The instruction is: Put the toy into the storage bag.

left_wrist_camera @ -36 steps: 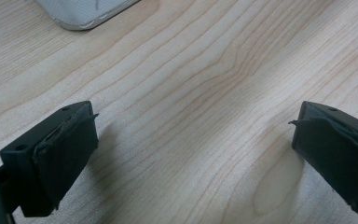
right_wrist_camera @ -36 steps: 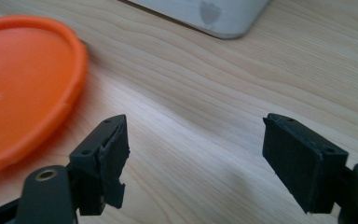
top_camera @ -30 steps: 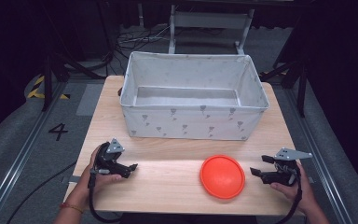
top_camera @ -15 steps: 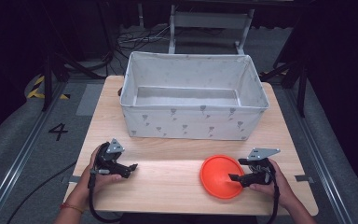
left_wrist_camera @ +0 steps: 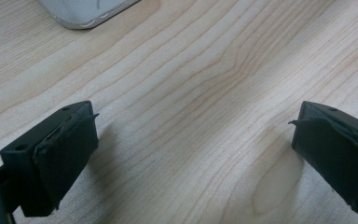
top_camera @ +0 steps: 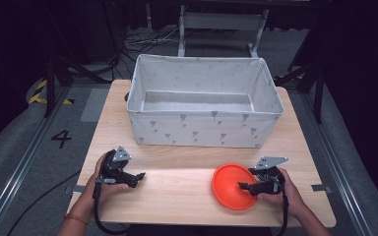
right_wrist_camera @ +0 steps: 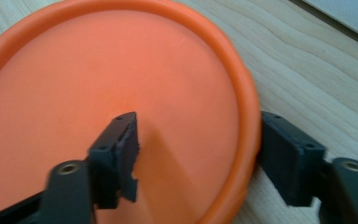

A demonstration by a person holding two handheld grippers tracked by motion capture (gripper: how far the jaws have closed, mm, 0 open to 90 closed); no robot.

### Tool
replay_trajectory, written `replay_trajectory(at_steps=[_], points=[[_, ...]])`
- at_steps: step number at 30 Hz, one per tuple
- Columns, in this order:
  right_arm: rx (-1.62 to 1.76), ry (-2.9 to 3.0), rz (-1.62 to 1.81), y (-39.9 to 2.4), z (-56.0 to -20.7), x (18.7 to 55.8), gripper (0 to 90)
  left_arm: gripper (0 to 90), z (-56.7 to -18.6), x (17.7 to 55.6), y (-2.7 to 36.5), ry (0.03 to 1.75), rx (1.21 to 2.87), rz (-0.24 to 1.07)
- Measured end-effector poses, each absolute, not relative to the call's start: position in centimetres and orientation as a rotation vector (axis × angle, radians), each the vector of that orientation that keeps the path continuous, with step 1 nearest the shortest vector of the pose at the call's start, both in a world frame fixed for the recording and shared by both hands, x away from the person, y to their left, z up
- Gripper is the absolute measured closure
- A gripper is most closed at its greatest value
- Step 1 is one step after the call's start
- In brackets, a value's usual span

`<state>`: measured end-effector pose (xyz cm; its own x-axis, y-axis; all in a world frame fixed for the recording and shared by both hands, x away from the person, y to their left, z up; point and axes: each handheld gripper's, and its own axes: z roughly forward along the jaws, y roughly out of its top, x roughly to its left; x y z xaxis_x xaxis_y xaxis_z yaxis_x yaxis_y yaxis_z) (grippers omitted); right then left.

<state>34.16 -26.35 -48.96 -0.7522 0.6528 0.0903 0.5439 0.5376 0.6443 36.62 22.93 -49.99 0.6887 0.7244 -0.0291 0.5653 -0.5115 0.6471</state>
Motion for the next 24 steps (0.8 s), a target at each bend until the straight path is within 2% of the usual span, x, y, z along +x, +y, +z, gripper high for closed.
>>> replay_trajectory(at_steps=[1, 2, 3, 5, 6, 7, 17, 24], points=[[1.052, 2.606, 1.03, -26.5, -48.9, 34.6, 48.4, 0.6, -50.0, 36.6, 22.9, 0.985, 2.26, 0.324], [1.066, 2.606, 1.047, -26.7, -48.9, 34.9, 52.1, 0.6, -50.0, 36.6, 22.9, 0.983, 2.262, 0.328], [1.066, 2.606, 1.047, -26.7, -48.9, 34.9, 52.1, 0.6, -50.0, 36.6, 22.9, 0.983, 2.262, 0.328], [1.096, 2.624, 1.074, -26.9, -48.8, 35.6, 61.1, 0.6, -50.0, 36.6, 22.9, 0.986, 2.261, 0.328], [1.096, 2.624, 1.074, -26.9, -48.8, 35.6, 61.1, 0.6, -50.0, 36.6, 22.9, 0.986, 2.261, 0.328], [1.126, 2.657, 1.094, -27.3, -48.8, 36.3, 66.2, 0.6, -50.0, 36.6, 22.9, 0.986, 2.261, 0.328], [1.1, 2.669, 1.192, -28.7, -47.3, 36.0, 79.2, 0.6, -50.0, 36.6, 22.9, 0.986, 2.26, 0.327], [0.973, 2.661, 1.2, -28.6, -44.8, 34.8, 82.4, 0.6, -50.0, 36.6, 22.9, 0.987, 2.26, 0.328]])
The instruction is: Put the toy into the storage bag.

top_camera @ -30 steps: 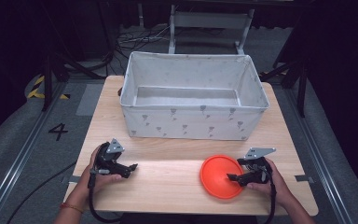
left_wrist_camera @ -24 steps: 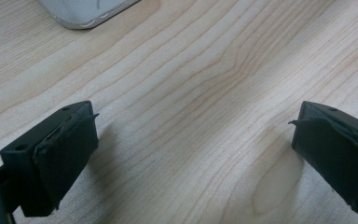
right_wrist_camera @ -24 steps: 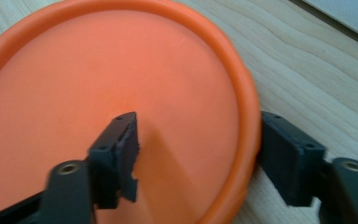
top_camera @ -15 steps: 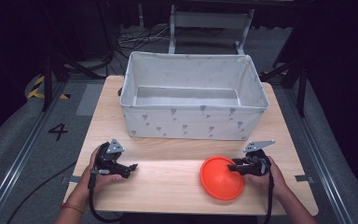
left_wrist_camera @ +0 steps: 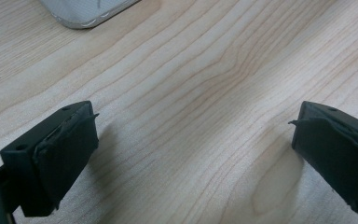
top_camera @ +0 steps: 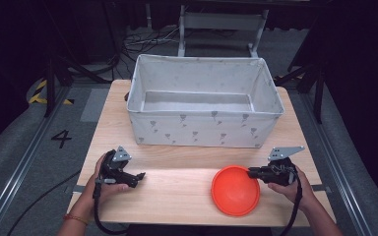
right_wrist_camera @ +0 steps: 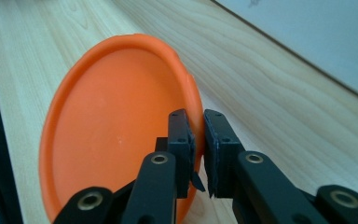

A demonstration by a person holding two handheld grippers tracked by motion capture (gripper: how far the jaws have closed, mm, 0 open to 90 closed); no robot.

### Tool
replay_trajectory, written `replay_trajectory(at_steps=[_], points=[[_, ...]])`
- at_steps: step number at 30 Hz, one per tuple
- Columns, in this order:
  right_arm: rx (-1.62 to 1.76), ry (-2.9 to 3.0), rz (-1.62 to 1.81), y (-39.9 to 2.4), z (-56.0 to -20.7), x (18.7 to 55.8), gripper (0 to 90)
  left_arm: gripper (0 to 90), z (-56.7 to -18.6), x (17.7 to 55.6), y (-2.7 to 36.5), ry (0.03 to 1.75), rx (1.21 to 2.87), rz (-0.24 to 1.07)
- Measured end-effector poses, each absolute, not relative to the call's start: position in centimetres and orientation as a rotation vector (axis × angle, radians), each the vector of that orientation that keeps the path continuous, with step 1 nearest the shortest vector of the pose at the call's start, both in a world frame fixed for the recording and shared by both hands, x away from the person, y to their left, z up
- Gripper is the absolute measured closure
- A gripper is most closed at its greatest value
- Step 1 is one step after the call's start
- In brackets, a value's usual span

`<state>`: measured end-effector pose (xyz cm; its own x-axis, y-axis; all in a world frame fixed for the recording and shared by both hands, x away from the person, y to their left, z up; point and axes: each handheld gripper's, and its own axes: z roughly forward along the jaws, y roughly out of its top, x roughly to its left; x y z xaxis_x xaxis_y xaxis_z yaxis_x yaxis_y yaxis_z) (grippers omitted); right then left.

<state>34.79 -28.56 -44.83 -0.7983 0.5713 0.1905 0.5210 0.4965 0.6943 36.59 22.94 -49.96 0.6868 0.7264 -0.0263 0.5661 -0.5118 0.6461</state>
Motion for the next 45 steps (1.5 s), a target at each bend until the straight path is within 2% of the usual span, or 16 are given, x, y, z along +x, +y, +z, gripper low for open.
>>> replay_trajectory(at_steps=[12, 45], points=[[0.789, 2.611, 1.149, -27.4, -41.5, 32.8, 82.5, 0.6, -50.0, 36.6, 22.9, 0.986, 2.26, 0.327], [0.688, 2.512, 1.146, -28.6, -37.3, 31.2, 82.8, 0.6, -50.0, 36.6, 23.0, 0.985, 2.257, 0.323]])
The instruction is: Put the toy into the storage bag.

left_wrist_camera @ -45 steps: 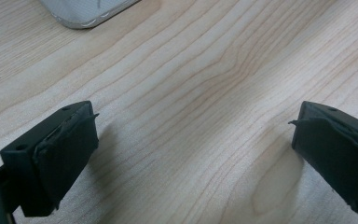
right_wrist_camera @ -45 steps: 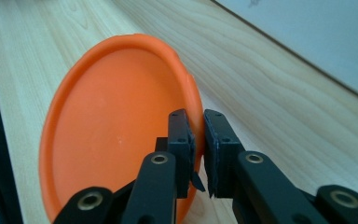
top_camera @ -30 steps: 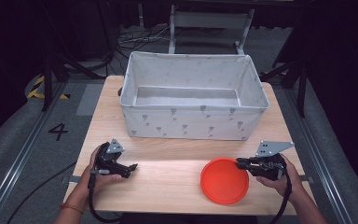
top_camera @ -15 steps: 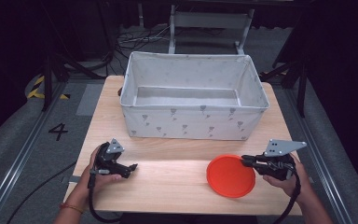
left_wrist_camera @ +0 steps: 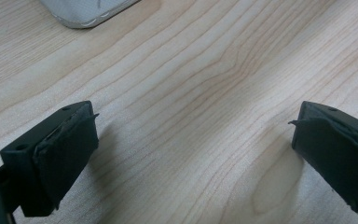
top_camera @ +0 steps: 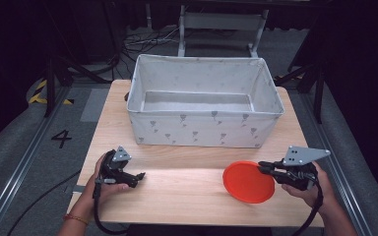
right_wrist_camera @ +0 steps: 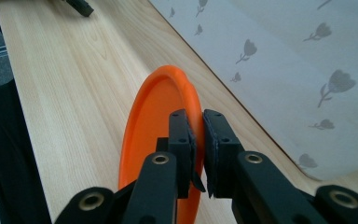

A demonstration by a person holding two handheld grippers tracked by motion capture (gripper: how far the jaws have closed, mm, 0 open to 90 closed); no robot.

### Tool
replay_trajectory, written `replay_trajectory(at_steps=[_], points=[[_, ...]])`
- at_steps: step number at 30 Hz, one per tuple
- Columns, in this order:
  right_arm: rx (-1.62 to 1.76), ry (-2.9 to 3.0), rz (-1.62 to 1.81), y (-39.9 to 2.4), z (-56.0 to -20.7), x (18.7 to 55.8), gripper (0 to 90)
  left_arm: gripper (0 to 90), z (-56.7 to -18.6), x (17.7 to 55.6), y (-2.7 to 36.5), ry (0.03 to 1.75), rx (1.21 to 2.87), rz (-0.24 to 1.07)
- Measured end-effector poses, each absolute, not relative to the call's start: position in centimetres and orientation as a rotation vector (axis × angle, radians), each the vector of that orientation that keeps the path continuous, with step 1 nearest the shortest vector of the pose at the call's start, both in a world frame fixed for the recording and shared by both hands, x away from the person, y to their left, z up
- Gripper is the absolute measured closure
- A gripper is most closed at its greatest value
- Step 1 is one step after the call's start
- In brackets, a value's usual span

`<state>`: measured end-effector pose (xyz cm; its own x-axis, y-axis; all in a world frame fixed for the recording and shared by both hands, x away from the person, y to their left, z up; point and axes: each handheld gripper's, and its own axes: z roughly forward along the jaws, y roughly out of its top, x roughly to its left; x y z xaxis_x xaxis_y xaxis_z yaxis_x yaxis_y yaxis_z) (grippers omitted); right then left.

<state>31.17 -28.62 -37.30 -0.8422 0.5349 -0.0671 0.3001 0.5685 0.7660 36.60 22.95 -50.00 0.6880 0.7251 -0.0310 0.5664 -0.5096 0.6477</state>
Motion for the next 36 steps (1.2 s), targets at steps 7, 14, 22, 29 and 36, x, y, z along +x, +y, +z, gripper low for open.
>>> replay_trajectory(at_steps=[7, 14, 22, 29, 36], points=[[0.642, 2.511, 1.102, -27.9, -35.1, 31.1, 82.8, 0.6, -50.0, 36.6, 23.0, 0.983, 2.26, 0.324], [0.583, 2.511, 1.092, -27.0, -33.2, 31.4, 82.8, 0.6, -50.0, 36.6, 23.0, 0.983, 2.26, 0.324], [0.528, 2.51, 1.089, -26.0, -31.1, 31.9, 82.8, 0.5, -50.0, 36.6, 23.0, 0.979, 2.26, 0.322], [0.516, 2.495, 1.09, -25.9, -29.4, 32.2, 82.8, 0.6, -50.0, 36.6, 23.0, 0.978, 2.261, 0.322], [0.5, 2.473, 1.1, -26.4, -27.6, 32.2, 82.8, 0.5, -50.0, 36.6, 23.0, 0.979, 2.261, 0.322]])
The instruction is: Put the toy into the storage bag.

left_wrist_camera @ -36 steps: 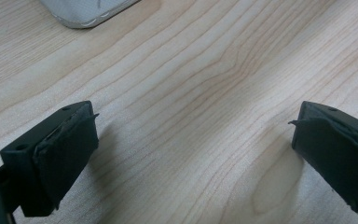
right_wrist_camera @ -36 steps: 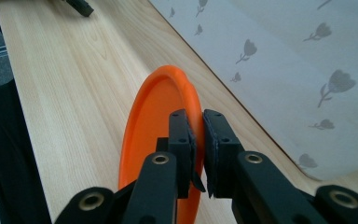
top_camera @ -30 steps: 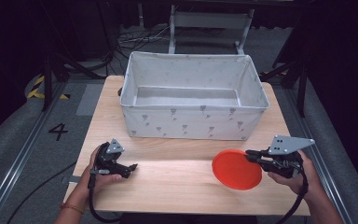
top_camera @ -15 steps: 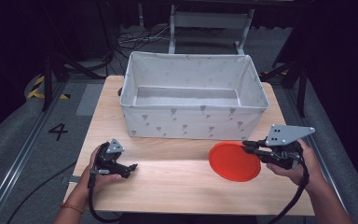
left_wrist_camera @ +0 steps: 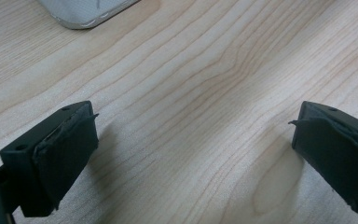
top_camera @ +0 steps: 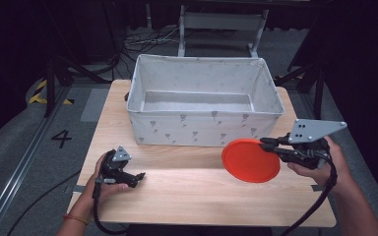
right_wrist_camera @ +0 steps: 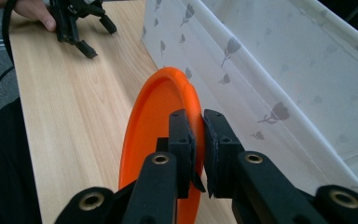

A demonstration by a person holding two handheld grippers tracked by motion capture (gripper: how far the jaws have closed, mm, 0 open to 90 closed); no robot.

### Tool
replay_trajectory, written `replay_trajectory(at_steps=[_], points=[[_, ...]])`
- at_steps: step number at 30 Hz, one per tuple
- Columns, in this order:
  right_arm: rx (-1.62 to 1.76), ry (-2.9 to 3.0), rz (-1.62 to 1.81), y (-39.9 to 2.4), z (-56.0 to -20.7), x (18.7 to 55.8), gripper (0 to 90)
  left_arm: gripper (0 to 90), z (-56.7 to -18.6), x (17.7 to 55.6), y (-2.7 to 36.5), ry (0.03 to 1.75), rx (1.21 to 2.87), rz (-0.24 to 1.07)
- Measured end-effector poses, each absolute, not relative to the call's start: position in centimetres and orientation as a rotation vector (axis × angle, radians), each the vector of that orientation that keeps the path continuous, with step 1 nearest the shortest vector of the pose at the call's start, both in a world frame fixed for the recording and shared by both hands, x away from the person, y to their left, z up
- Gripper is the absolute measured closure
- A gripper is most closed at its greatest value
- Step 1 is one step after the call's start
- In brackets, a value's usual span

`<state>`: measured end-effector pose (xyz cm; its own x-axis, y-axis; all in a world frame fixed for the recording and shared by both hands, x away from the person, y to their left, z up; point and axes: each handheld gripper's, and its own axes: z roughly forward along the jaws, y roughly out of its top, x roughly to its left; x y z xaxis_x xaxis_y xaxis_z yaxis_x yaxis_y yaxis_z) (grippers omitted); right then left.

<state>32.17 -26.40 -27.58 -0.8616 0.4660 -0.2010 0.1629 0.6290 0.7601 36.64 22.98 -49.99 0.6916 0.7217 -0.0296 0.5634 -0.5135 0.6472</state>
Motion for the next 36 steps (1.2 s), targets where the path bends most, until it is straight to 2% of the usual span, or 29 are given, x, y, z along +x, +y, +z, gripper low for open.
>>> replay_trajectory(at_steps=[20, 36], points=[[0.467, 2.41, 1.109, -26.3, -23.3, 32.5, 82.8, 0.5, -50.0, 36.6, 23.0, 0.979, 2.261, 0.322], [0.467, 2.33, 1.118, -25.3, -18.4, 35.1, 82.9, 0.5, -50.0, 36.6, 23.0, 0.979, 2.26, 0.32]])
